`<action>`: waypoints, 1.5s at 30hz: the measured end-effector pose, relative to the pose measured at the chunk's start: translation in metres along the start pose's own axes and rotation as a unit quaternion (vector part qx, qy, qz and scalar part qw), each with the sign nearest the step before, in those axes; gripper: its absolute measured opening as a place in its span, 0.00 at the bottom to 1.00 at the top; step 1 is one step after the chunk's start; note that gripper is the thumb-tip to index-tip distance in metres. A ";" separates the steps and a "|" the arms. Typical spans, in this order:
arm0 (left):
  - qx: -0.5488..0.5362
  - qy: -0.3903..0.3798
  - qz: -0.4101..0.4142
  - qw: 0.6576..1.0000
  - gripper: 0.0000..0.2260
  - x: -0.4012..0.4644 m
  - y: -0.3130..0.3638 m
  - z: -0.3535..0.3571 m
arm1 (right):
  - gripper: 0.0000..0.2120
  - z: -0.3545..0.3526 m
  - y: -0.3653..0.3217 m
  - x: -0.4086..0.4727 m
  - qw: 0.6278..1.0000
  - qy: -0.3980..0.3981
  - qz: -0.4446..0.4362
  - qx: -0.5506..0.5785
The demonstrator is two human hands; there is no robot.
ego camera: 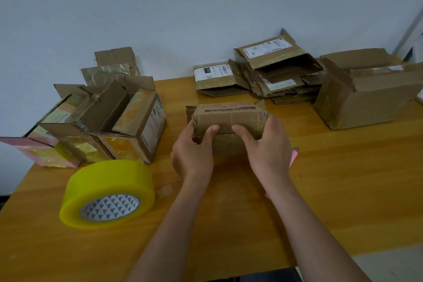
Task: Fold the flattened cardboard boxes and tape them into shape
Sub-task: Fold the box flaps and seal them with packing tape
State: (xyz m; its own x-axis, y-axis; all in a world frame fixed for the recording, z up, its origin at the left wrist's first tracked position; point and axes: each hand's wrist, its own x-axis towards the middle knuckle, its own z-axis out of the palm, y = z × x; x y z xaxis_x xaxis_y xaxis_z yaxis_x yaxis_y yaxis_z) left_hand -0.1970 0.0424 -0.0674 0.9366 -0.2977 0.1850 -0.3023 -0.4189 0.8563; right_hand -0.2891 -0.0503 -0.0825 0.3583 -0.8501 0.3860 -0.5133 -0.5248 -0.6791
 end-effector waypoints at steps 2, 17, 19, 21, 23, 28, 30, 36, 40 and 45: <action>0.015 0.007 0.028 0.999 0.14 0.003 -0.001 -0.001 | 0.31 -0.001 0.004 0.002 1.000 0.012 -0.020 0.003; -0.014 -0.024 0.081 0.996 0.11 0.009 -0.013 -0.009 | 0.18 -0.015 0.010 0.010 0.996 -0.025 -0.050 0.064; -0.034 -0.022 0.085 0.996 0.12 0.005 -0.013 -0.012 | 0.16 -0.017 0.010 0.006 0.995 -0.037 -0.037 0.084; -0.113 -0.030 0.082 0.990 0.13 0.001 -0.012 -0.014 | 0.09 -0.019 0.009 0.004 0.990 -0.056 -0.013 0.129; -0.222 -0.040 0.073 0.971 0.14 -0.005 -0.009 -0.018 | 0.09 -0.020 0.011 0.008 0.965 -0.092 0.051 0.240; -0.237 -0.018 0.033 0.971 0.08 -0.009 -0.009 -0.026 | 0.25 -0.014 0.026 0.025 0.939 -0.149 0.166 0.261; -0.169 -0.033 -0.045 0.984 0.21 -0.004 -0.011 -0.023 | 0.23 -0.015 0.026 0.026 0.939 -0.155 0.176 0.251; -0.165 -0.180 -0.090 0.966 0.45 -0.001 -0.005 -0.017 | 0.28 -0.018 0.019 0.012 0.949 -0.132 0.182 0.223; -0.197 -0.212 -0.086 0.953 0.30 -0.003 -0.005 -0.010 | 0.34 -0.027 0.016 0.000 0.910 -0.172 0.149 0.346; -0.200 -0.178 -0.100 0.958 0.20 -0.005 -0.006 -0.010 | 0.47 -0.029 0.022 -0.007 0.913 -0.297 0.059 0.275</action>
State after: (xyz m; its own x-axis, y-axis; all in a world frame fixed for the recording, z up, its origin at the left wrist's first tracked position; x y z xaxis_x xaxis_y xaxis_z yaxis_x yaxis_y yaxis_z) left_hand -0.1980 0.0548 -0.0690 0.8277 -0.5490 -0.1165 0.0352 -0.1565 0.9871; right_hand -0.3256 -0.0576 -0.0821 0.7688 -0.6395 -0.0048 -0.1649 -0.1910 -0.9676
